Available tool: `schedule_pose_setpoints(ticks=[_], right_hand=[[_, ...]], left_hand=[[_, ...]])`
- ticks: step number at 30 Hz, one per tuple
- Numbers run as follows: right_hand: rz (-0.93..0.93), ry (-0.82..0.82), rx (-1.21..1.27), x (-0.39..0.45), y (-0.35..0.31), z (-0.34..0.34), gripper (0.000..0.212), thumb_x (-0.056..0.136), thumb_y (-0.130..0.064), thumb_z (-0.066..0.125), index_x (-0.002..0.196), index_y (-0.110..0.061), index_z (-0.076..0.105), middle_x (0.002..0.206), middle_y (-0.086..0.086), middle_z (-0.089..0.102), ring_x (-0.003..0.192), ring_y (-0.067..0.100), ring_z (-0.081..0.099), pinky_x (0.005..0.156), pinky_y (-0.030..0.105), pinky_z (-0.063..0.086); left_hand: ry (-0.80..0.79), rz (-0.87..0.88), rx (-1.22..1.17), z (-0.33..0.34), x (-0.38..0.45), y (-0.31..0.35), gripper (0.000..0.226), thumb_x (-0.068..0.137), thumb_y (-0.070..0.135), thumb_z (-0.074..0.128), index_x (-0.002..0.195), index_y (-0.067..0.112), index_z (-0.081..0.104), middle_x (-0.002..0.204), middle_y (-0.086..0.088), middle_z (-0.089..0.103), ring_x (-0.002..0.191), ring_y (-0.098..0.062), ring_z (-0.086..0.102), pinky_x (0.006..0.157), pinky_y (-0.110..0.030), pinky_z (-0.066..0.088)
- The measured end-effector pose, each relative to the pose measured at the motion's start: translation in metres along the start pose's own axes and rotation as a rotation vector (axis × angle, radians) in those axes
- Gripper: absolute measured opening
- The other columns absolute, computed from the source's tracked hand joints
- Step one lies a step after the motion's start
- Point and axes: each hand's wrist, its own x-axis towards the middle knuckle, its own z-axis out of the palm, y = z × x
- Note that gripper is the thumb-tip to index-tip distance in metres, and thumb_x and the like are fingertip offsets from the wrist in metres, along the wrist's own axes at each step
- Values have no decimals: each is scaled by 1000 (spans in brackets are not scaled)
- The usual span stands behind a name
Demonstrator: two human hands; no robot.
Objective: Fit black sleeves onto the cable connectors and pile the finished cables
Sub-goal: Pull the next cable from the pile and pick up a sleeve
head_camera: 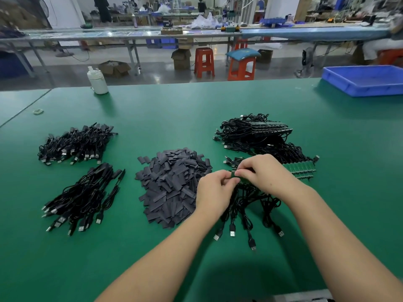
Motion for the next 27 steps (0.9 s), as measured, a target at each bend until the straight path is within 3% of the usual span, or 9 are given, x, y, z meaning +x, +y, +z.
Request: schedule_pose_setpoints(ticks=[4,11,15,18,22,27], right_hand=[[7,18,-42,1,0,1,20,96,-34,62,98,-21,78,87,-1,74,81,17,63,78,32,50],[48,66,-78,1,4,1,23,97,-37,60,101,-21,77,89,1,75,86,21,65,80,34,52],[91,45,-113,1,24,-9,25,101,-40,53,104,-24,73,81,-13,67,76,11,61,67,30,48],[126,45,-83,1,44,-17,25,103,-37,48,105,-22,68,83,-11,65,76,10,60,67,31,48],[114,2,22,-1,57,-24,20,104,-33,47,100,-25,65,92,-6,68,86,17,63,79,37,52],[-25,-23,191,-16,52,-38,19,101,-36,52,85,-39,62,83,-13,67,77,3,60,73,30,48]], left_hand=[[45,-23,27,6,-2,4,25,87,37,69,68,22,64,58,4,63,55,-14,52,66,-30,50],[86,-35,25,10,-2,10,31,90,38,66,67,17,62,61,2,66,64,-15,65,68,-34,54],[101,-78,-173,-11,6,5,22,92,28,66,72,21,63,66,4,70,66,-6,70,70,-43,59],[40,-81,-285,-30,9,-2,22,93,24,65,75,12,62,76,-2,73,76,-20,73,72,-51,59],[146,-108,-508,-41,12,-3,21,95,16,63,86,-3,64,82,-14,73,80,-19,74,72,-34,60],[242,-182,-668,-50,17,0,18,96,12,61,88,-3,65,75,-5,74,77,-20,74,68,-24,60]])
